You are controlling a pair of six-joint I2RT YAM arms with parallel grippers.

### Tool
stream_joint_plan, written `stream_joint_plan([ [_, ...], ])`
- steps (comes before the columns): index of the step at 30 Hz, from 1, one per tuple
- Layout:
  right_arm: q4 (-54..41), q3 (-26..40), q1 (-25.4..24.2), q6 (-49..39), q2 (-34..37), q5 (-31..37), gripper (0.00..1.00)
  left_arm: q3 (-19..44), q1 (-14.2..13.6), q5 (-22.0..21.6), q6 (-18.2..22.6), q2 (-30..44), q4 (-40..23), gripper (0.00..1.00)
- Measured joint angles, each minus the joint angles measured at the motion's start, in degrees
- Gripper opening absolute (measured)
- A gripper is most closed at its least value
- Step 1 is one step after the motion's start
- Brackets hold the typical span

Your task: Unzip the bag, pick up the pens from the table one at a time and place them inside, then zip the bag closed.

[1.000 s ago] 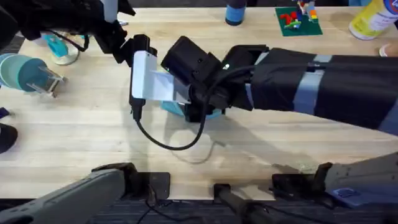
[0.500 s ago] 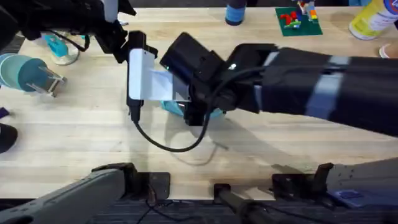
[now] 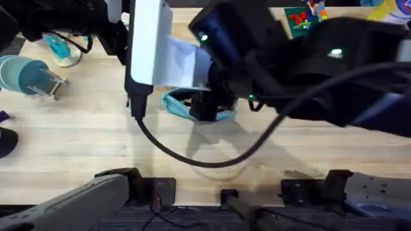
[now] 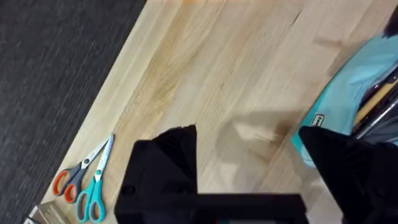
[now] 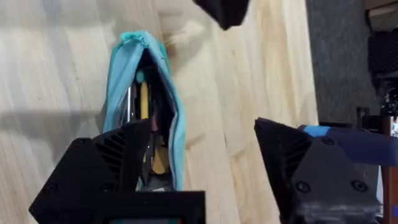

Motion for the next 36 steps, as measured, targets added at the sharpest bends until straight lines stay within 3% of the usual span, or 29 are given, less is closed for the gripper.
stream_joint_plan([
  [21,-3.06,0.0,0.0,0.08,-6.6,0.0,0.997,0.0,0.0,0.22,0.0,-0.08,-1.09,0.993],
  [27,-3.7,0.0,0.0,0.49,-9.77,0.0,0.997,0.0,0.0,0.22,-0.02,-3.8,-2.27,0.993],
  [36,-8.77,0.0,0.0,3.31,-10.52,0.0,0.997,0.0,0.0,0.22,2.81,-13.03,-13.03,0.993],
])
